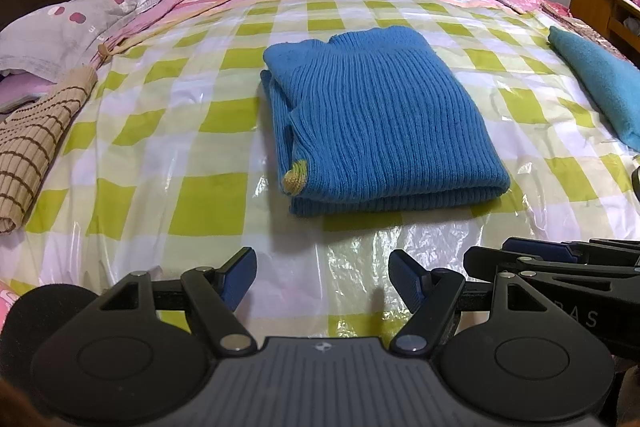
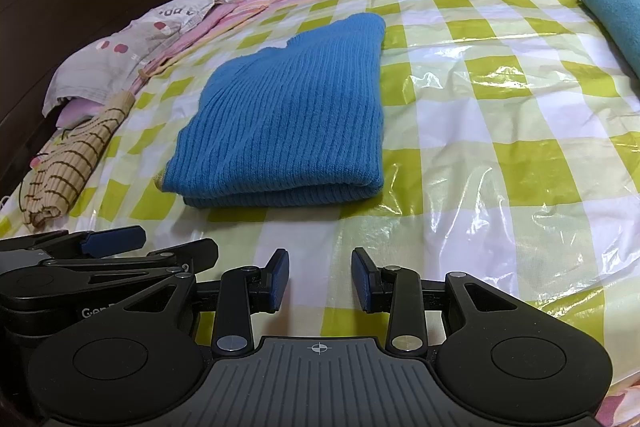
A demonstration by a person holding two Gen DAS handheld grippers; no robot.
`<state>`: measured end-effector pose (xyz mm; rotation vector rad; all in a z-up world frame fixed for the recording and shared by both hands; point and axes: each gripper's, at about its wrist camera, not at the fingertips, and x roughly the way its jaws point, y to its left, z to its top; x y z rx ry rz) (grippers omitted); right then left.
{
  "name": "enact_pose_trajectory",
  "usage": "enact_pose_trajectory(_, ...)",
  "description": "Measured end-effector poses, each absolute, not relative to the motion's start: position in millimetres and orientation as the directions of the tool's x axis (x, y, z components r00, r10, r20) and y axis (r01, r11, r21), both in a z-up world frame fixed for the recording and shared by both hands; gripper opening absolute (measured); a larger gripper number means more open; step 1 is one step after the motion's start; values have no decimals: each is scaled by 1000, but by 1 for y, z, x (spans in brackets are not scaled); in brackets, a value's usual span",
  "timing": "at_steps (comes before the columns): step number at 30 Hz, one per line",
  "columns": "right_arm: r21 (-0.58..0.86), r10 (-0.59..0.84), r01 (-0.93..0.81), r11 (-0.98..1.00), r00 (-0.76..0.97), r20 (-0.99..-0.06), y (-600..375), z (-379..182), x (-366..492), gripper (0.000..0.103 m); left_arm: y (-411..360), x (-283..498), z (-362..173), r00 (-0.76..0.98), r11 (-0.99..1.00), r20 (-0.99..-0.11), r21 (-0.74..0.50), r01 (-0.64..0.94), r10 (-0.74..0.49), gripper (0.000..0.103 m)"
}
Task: Fold small clothes
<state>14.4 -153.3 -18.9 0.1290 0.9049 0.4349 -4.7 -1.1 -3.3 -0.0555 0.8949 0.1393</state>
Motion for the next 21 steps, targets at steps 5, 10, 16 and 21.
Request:
enact_pose_trajectory(5,289,418,-310,906,537,-732,-153,-19,14,34,-1,-4,-4,612,989,-785,6,-147,95,77)
enact_pose_trajectory(10,290,418,-310,906,538,-732,-153,-19,14,34,0,-4,-5,607,989,-789,5,-146,93,77)
enact_pose_trajectory(16,290,418,-310,906,538,-732,-153,-19,14,35,2,-2,-6,594,989,-801,-14,-149,78,77)
enact_pose_trajectory(21,290,419,-310,905,537,-732,-154,-19,14,35,2,-2,-7,590,989,-804,-14,-150,78,78)
